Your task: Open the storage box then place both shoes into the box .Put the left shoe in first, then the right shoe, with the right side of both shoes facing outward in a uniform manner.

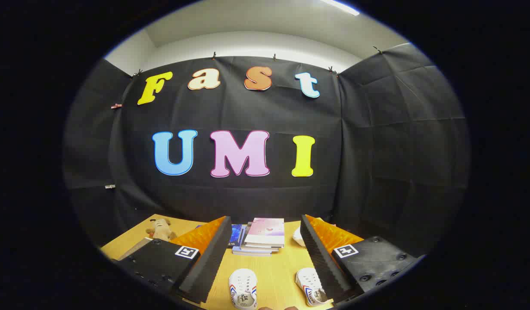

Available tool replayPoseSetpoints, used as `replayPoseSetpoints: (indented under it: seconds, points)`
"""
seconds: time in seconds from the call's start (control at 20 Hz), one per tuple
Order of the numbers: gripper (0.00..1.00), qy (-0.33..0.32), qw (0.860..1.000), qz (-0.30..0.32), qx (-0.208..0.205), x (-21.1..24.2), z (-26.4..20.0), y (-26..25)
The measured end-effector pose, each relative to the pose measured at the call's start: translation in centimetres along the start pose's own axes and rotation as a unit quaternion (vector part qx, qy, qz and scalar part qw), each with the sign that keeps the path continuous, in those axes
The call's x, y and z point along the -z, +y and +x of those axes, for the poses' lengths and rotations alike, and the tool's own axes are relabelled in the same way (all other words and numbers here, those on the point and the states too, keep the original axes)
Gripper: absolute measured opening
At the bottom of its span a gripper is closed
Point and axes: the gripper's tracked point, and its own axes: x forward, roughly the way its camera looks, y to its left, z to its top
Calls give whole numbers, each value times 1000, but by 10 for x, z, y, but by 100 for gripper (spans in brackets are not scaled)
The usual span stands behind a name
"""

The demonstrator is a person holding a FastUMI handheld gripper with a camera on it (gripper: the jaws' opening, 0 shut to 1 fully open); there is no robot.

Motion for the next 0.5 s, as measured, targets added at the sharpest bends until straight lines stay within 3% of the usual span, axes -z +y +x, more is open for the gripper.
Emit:
replayPoseSetpoints:
  seconds: [0.5]
  points:
    - [97, 14, 1000, 2, -10, 7, 4, 19]
